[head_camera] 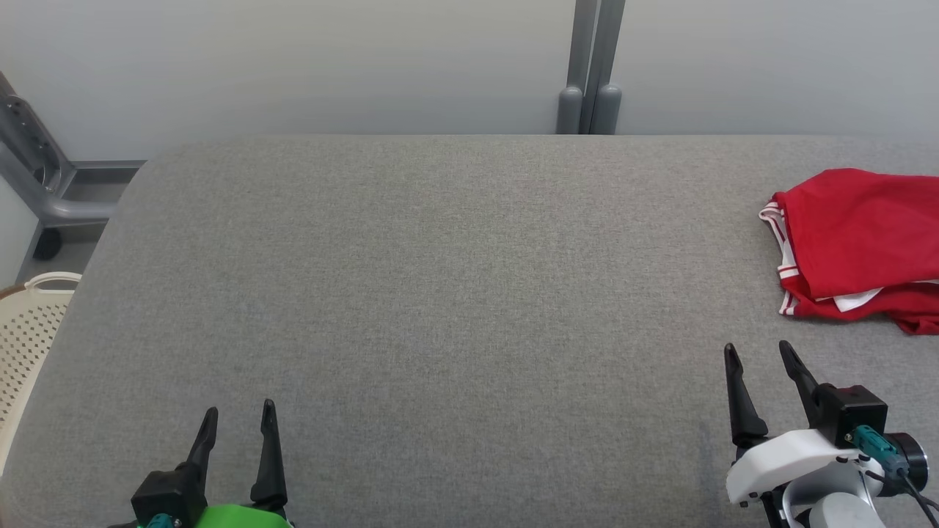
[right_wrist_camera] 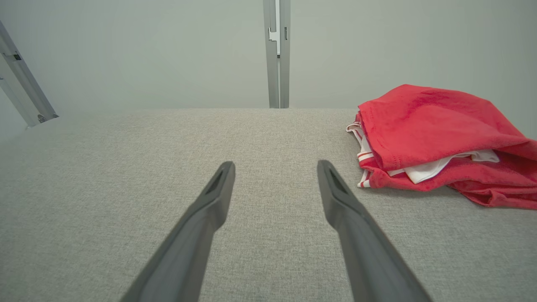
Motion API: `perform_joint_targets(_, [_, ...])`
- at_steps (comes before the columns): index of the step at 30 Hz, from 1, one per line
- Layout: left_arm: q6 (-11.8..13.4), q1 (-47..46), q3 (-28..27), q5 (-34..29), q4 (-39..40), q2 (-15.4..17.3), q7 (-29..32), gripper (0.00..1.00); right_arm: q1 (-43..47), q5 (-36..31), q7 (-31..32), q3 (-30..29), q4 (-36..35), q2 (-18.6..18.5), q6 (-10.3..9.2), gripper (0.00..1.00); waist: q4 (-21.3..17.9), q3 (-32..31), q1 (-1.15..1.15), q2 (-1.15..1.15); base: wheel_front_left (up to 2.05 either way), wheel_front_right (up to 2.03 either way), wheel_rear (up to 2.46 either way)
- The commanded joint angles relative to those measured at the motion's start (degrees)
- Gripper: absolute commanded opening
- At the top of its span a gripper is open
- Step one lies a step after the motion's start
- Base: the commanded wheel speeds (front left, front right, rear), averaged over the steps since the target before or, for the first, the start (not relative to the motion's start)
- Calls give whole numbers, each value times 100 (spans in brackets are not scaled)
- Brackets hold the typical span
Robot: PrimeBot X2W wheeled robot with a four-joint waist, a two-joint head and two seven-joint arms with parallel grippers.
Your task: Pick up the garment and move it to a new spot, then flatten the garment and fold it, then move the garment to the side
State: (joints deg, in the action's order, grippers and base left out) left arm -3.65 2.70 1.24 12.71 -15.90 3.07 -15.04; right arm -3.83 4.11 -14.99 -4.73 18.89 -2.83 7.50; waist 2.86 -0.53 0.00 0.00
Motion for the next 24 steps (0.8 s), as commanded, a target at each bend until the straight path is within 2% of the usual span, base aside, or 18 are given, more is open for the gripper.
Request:
perform_joint_targets(1, [-44, -95, -36, -57, -14, 1, -16, 100, 38, 52, -19, -10, 19, -16, -3, 100, 0, -2, 0, 0, 0, 0, 0])
perform_joint_targets(16, [-49, -82, -54, -55, -56, -11, -16, 100, 25, 202, -20, -58, 90, -16, -3, 100, 44, -26, 0, 0, 0, 0, 0])
perform_joint_targets(17, [-46, -42, -54, -52, -93, -12, 5, 0, 0, 190, 3, -55, 100, 2, 0, 0, 42, -25, 0, 0, 0, 0, 0])
perform_joint_targets(20, [-48, 13, -61, 3, -240, -26, 64, 0, 41, 243, 31, -74, 240, 39, 0, 0, 41, -24, 0, 0, 0, 0, 0])
perform_joint_targets(24, [-67, -78, -110, 453, -258, -25, 225, 0, 8, 718, 202, -166, 220, 36, 0, 0, 30, -23, 0, 0, 0, 0, 0])
